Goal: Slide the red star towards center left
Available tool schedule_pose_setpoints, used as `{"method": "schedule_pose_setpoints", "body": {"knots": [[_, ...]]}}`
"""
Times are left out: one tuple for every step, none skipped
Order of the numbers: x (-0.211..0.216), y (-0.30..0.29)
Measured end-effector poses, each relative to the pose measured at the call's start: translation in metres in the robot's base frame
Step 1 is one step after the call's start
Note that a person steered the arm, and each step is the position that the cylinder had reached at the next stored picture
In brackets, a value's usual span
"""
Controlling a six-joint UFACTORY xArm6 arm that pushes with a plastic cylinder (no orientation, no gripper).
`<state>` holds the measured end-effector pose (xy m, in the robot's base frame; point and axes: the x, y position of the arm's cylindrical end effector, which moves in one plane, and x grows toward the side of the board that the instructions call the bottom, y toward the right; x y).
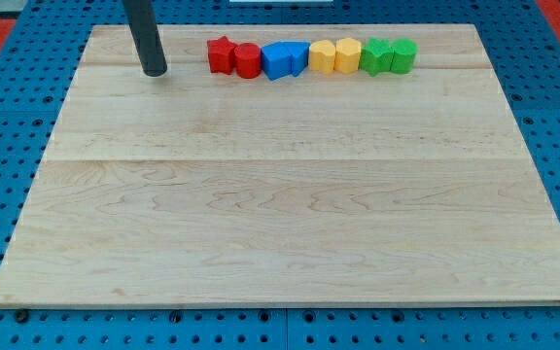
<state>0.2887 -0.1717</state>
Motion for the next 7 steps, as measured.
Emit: {"method": "schedule_pose_setpoints", "body": {"knots": [[0.000, 0.000], [-0.037, 0.000], [-0.064, 0.001], [-0.064, 0.001], [-0.069, 0.012], [-0.078, 0.059], [-0.078, 0.060]]}}
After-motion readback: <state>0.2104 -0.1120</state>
